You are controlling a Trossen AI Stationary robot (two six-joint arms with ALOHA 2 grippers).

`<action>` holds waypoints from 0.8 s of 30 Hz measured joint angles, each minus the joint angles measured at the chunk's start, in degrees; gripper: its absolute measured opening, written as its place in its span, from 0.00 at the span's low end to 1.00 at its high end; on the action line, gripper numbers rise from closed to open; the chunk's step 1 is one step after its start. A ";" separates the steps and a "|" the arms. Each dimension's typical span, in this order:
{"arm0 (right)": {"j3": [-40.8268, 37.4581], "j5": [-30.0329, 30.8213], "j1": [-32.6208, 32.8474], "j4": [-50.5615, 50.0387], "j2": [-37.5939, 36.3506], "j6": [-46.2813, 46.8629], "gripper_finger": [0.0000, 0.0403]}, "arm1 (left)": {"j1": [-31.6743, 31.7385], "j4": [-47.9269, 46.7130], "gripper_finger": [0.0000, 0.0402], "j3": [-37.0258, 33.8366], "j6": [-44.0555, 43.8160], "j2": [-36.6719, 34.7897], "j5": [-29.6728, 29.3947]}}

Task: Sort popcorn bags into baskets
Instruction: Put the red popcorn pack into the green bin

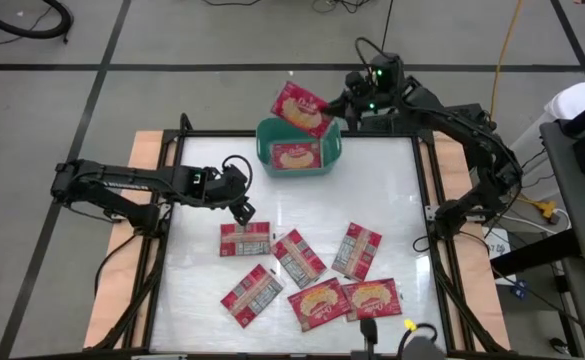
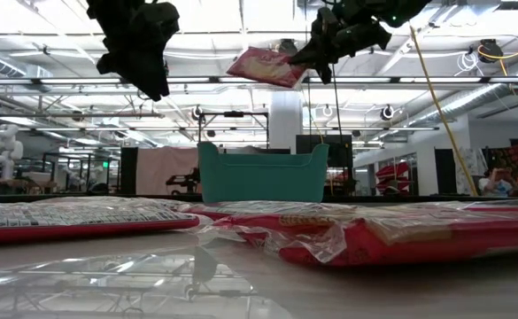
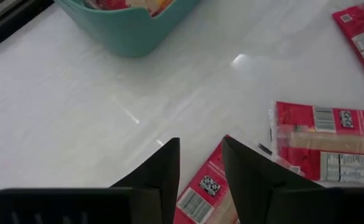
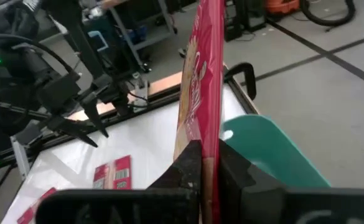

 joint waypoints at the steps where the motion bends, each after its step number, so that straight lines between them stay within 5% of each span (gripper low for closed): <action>1: 0.65 -1.10 -0.53 0.50 0.87 -0.21 0.02 | 0.41 0.01 0.30 -0.01 0.14 0.00 0.00; 24: 4.96 -2.78 0.42 -3.31 18.67 -14.10 0.05 | 2.31 0.05 0.30 -0.01 1.75 0.00 1.91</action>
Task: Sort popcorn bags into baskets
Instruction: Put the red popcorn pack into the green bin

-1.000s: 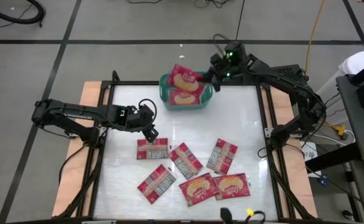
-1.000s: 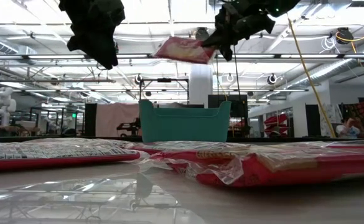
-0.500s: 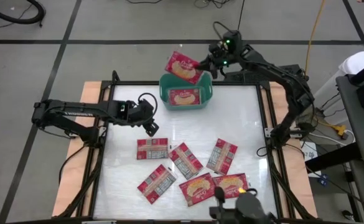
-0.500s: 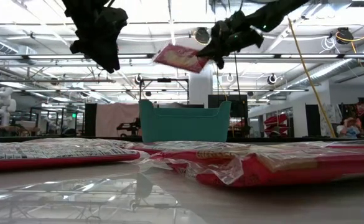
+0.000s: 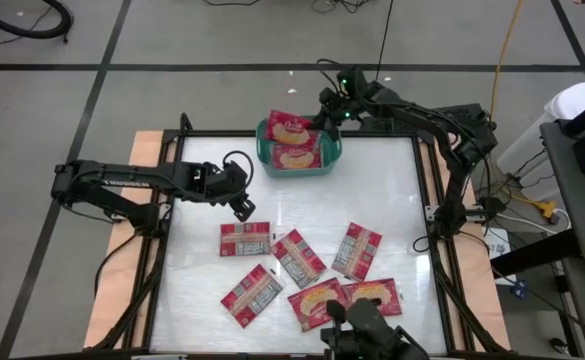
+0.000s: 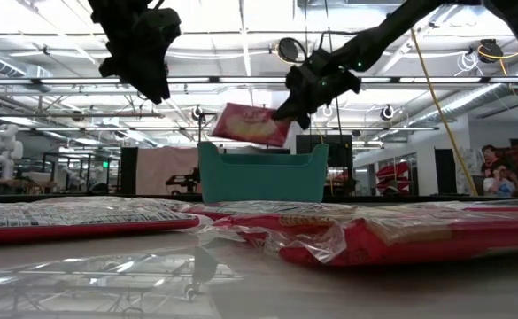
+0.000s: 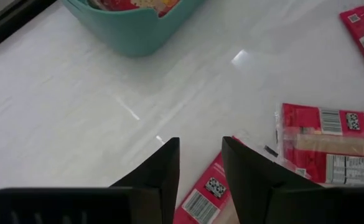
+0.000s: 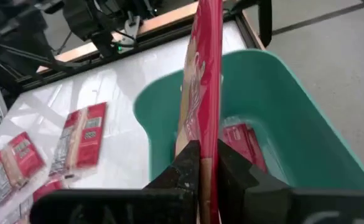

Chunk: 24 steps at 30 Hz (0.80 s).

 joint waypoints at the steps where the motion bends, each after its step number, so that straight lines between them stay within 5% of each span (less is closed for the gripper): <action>1: 0.00 -0.01 -0.01 -0.27 0.41 -0.60 0.05 | -0.08 0.00 0.30 0.00 -0.13 0.00 0.00; 24: -0.04 1.68 0.86 -7.09 5.19 -10.21 0.06 | -0.21 -0.03 0.30 -2.13 1.79 0.02 -0.02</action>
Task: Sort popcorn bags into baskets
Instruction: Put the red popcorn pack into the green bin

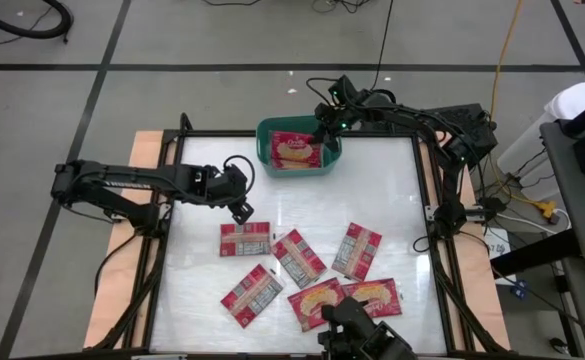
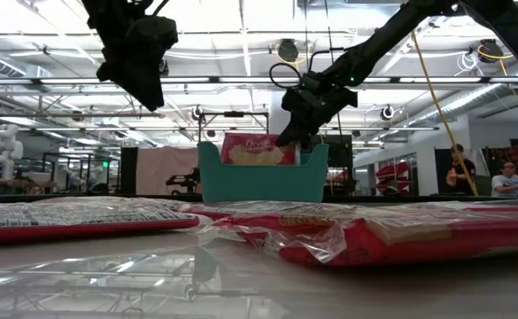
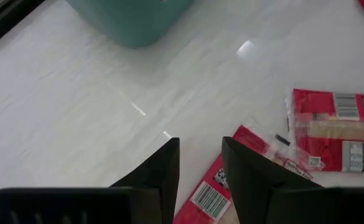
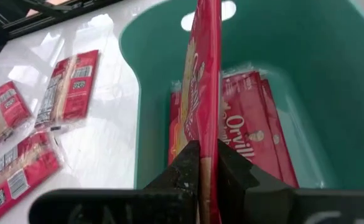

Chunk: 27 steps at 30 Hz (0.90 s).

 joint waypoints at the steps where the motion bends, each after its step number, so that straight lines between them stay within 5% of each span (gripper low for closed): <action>1: 0.00 0.00 0.00 -0.05 -0.06 -0.02 0.06 | 0.01 -0.01 0.30 -0.23 -0.25 0.01 0.00; 19: 0.00 4.99 1.37 -1.37 -0.06 0.41 0.28 | 0.01 3.27 0.30 -0.60 -0.73 0.02 0.00; 27: 0.00 5.77 2.61 2.20 -1.17 7.10 0.31 | 0.01 2.96 0.30 -0.60 -0.80 0.02 0.00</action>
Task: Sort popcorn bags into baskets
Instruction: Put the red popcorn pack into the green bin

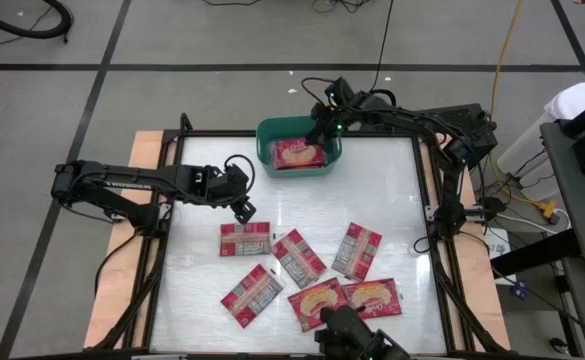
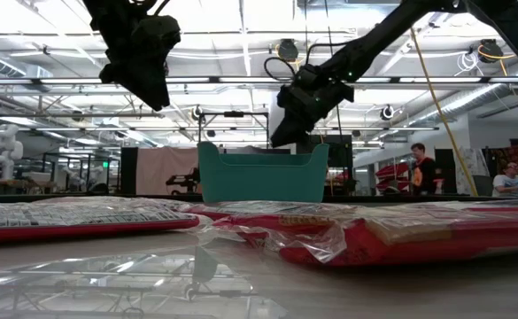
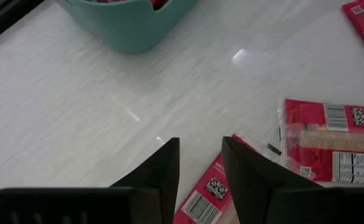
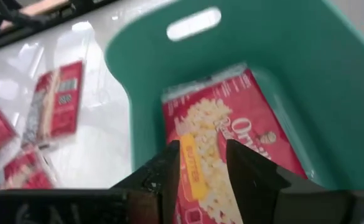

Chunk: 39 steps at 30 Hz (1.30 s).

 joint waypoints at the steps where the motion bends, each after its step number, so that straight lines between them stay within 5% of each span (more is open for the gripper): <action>1: 0.00 0.00 0.20 0.48 -0.37 0.70 0.31 | -0.01 0.00 0.30 0.00 0.00 0.00 0.00; 6: 0.00 0.00 1.21 0.65 -2.56 3.98 0.31 | 0.00 -0.35 0.30 -1.17 -2.68 -0.02 0.59; 11: 0.00 0.02 1.99 0.62 -4.87 6.64 0.31 | -0.12 -0.38 0.34 -6.22 -7.78 -0.02 9.64; 23: 0.00 0.04 2.97 -1.86 -8.06 8.42 0.31 | -7.14 0.13 0.62 -16.84 -24.47 0.02 23.02; 32: 0.00 0.02 3.95 -5.51 -8.25 8.18 0.31 | -14.30 6.17 0.80 -20.45 -34.38 0.01 24.25; 39: 0.00 0.02 4.93 -5.49 -8.25 8.36 0.31 | -18.36 9.17 0.80 -22.73 -36.67 0.00 20.03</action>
